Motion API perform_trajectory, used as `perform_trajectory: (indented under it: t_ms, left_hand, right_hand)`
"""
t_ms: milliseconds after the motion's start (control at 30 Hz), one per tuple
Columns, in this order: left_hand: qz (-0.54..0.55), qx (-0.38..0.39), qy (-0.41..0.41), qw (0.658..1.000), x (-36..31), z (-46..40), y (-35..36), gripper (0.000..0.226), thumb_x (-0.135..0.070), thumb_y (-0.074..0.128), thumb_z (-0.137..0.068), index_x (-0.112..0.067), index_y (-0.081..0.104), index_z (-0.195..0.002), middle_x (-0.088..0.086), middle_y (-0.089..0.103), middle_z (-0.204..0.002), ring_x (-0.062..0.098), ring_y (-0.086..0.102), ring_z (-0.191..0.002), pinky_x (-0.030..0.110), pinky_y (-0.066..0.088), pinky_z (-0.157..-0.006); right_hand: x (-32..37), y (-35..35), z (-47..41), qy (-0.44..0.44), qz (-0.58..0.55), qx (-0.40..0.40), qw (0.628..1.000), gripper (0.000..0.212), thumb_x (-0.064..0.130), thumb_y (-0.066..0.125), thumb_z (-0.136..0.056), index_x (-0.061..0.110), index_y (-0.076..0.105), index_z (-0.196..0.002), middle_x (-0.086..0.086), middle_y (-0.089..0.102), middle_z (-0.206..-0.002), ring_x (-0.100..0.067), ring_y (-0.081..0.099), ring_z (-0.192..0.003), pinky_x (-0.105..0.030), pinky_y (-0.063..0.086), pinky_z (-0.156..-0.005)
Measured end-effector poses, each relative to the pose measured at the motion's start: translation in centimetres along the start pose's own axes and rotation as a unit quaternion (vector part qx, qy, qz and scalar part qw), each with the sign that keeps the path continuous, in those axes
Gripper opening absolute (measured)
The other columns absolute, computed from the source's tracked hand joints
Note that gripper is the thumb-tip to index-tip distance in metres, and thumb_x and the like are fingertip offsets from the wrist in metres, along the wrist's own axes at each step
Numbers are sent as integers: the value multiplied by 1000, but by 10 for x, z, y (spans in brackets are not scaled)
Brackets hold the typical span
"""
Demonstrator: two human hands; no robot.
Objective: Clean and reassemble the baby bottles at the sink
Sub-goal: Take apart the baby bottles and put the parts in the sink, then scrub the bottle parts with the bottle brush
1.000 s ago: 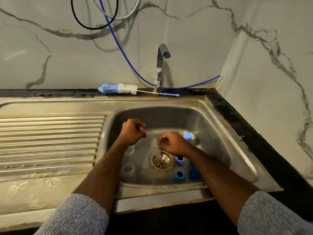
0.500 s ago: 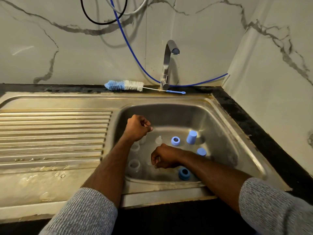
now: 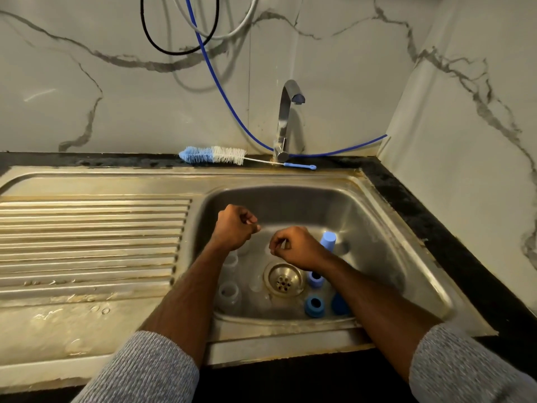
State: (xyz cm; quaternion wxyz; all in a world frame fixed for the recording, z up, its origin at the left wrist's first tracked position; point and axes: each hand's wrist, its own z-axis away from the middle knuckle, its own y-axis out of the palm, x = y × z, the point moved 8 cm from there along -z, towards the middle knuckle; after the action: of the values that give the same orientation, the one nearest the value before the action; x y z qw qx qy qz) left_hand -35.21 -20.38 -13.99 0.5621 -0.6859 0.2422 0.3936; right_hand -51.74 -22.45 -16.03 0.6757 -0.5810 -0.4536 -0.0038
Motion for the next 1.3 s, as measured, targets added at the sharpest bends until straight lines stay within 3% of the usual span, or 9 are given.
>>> perform_trajectory:
  t_ms: [67,200,367,500,700,833,1033,1167,1300]
  left_hand:
    - [5,-5,1,1000,-3,1,0,10,-13,80,-84,-15,70,-84,1,70,-79,11,69,-67,19,52,-63]
    - [30,-34,7,999,-10,3,-5,9,-17,81,-84,-17,72,-82,-1,72,-75,12,70,-65,21,56,-62]
    - [70,-65,-2,995,-15,-3,-14,12,-17,82,-83,-18,73,-75,-1,73,-68,15,70,-63,21,57,-61]
    - [82,-84,-4,993,-18,-17,-25,16,-15,77,-87,-18,72,-72,5,73,-68,17,68,-65,36,60,-75]
    - [96,-117,1,988,-13,-42,-31,9,-14,64,-97,-13,71,-93,8,73,-82,23,71,-74,44,62,-78]
    - [45,-96,10,994,-5,-52,-23,16,-12,62,-98,0,72,-102,18,73,-91,32,70,-85,47,58,-85]
    - [-30,-96,19,995,2,-58,-22,14,-12,68,-92,-8,71,-105,12,73,-103,29,68,-101,33,52,-90]
    - [-102,10,4,995,12,-57,-2,70,-46,87,-72,-18,60,-130,5,66,-126,24,62,-117,42,51,-102]
    - [-216,113,-21,970,31,-51,18,112,-37,93,-64,-17,31,-156,10,46,-152,29,46,-138,42,40,-114]
  right_hand:
    - [-2,-12,-2,3,-13,-35,999,5,14,73,-86,17,76,-86,9,74,-84,-1,66,-78,-10,50,-69]
    - [-4,-29,-8,6,-13,-86,996,2,19,74,-85,21,75,-84,9,70,-86,-1,61,-66,-13,47,-65]
    - [-6,-56,-22,6,-5,-129,992,7,15,74,-85,22,75,-85,14,61,-82,3,59,-71,-8,42,-68]
    - [-15,-82,-40,37,28,-167,985,12,12,67,-91,15,73,-100,0,67,-102,-13,61,-93,-30,51,-90]
    - [-31,-109,-80,111,210,-142,961,37,23,45,-103,24,53,-140,-2,52,-146,-29,40,-137,-47,35,-110]
    - [-33,-127,-111,126,267,-141,945,43,17,44,-102,25,46,-144,2,47,-150,-30,35,-139,-52,34,-108]
    - [-39,-133,-145,165,302,-111,932,39,12,44,-99,26,53,-134,-1,56,-140,-27,35,-137,-58,27,-108]
    - [-46,-124,-145,158,345,-105,919,19,28,51,-102,25,62,-118,-2,58,-132,-26,41,-133,-58,26,-108]
    - [-37,-117,-134,115,369,-151,910,18,23,50,-102,24,61,-117,-3,58,-125,-26,48,-123,-51,34,-101]
